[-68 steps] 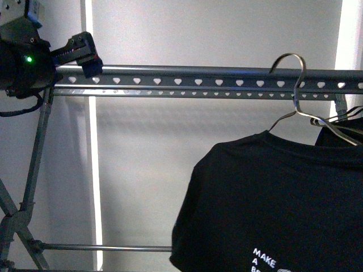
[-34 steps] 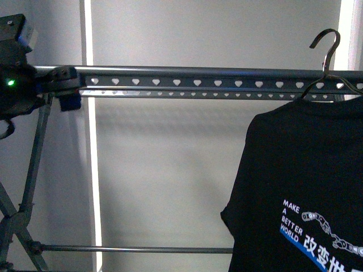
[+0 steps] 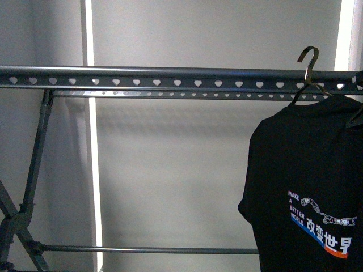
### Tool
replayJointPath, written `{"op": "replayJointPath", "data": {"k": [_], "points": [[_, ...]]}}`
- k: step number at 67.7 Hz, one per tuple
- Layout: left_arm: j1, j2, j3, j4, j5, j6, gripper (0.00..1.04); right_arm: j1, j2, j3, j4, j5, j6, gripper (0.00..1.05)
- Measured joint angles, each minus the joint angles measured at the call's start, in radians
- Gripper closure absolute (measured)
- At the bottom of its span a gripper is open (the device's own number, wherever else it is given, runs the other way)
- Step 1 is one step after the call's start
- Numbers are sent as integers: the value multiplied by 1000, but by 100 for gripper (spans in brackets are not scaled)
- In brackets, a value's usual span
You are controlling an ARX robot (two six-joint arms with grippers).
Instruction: Hang clothes on hanger
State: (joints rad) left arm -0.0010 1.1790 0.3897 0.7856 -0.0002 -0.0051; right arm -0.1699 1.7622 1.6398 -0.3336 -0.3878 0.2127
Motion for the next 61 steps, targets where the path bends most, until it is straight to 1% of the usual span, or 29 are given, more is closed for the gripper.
{"op": "replayJointPath", "data": {"k": [11,24,44,59,61], "points": [[0,-88,-107,9,0,0,101,29,47,101,-41,61,3,96],[0,-192,-195,2,0,0,101,62,77,161,-66,105,1,96],[0,-370,-292,-81,0,0,101,72,135,171,-74,161,-7,96],[0,-496,-333,-166,0,0,101,68,145,156,-55,166,-11,96],[0,-500,-350,-146,0,0,101,67,145,152,-48,166,-12,96]]}}
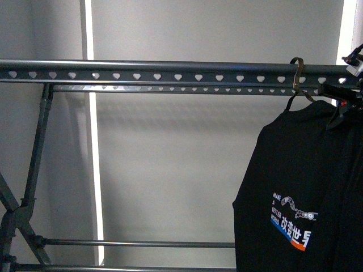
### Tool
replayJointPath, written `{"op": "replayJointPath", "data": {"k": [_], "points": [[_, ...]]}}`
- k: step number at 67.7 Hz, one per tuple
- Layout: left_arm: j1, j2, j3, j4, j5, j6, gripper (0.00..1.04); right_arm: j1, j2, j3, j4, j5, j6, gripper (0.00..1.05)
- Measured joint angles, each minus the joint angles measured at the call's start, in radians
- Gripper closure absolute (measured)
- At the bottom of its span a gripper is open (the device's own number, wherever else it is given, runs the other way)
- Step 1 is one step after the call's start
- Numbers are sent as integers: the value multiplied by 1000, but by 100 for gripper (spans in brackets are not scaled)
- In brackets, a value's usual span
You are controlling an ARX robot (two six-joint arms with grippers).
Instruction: Hang clothes on hanger
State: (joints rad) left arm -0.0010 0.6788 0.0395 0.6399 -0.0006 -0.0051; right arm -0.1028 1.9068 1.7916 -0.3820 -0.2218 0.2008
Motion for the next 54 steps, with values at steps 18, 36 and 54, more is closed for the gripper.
{"op": "replayJointPath", "data": {"k": [18,36,54], "points": [[0,-174,-21,-137,0,3,101,2,-43,-163,184,31,-64,55],[0,-303,-21,-260,0,3,101,5,-295,-461,534,40,-72,9],[0,-411,-21,-367,0,3,101,56,-792,-1006,840,34,-29,7]]}}
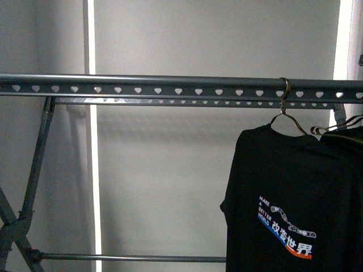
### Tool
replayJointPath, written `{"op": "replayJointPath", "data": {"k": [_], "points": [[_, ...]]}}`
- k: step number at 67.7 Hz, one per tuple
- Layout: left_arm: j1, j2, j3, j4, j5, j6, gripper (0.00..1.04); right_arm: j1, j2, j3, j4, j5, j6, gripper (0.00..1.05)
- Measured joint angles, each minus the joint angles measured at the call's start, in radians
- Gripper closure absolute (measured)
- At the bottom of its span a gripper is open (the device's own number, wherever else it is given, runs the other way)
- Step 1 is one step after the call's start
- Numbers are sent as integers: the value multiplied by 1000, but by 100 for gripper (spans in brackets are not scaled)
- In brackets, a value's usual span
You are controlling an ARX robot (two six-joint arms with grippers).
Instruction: Hang clothes on hanger
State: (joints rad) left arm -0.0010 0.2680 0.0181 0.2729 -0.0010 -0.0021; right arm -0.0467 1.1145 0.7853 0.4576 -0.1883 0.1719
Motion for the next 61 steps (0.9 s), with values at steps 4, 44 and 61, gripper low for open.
{"op": "replayJointPath", "data": {"k": [4,44,61], "points": [[0,-19,0,-19,0,0,101,6,-98,-113,16,17,13,7],[0,-264,0,-270,0,0,101,43,-696,-623,-208,187,-165,89],[0,-264,0,-271,0,0,101,43,-779,-688,-219,187,-169,102]]}}
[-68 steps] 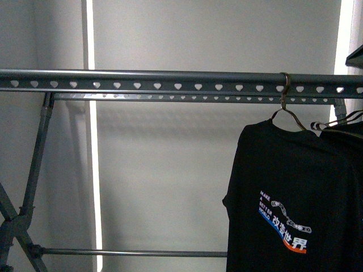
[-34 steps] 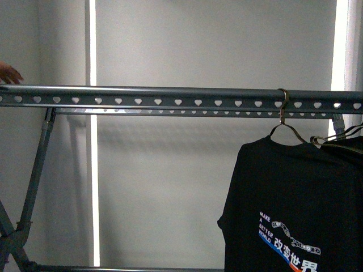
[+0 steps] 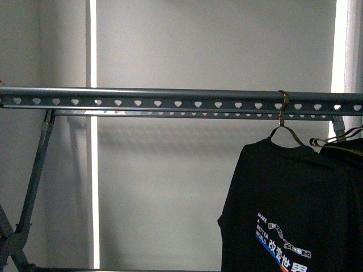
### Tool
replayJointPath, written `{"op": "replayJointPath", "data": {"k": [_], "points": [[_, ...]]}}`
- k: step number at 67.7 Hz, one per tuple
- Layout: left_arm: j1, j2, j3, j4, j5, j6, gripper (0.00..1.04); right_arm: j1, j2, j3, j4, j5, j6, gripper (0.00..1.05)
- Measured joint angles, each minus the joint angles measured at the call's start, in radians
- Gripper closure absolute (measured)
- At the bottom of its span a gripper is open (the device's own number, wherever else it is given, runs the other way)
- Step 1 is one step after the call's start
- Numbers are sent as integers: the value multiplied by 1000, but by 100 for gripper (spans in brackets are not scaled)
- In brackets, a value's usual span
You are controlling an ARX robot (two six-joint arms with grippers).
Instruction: Hang clothes on hanger
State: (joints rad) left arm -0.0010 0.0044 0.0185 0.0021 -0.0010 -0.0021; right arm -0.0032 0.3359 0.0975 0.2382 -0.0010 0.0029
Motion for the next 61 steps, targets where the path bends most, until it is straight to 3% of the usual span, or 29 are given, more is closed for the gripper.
{"op": "replayJointPath", "data": {"k": [31,39,61], "points": [[0,0,0,0,0,0,101,0,-159,-91,-62,-1,0,102],[0,0,0,0,-1,0,101,0,-298,-92,-228,0,0,102],[0,-1,0,0,0,0,101,0,-332,-92,-237,0,0,102]]}}
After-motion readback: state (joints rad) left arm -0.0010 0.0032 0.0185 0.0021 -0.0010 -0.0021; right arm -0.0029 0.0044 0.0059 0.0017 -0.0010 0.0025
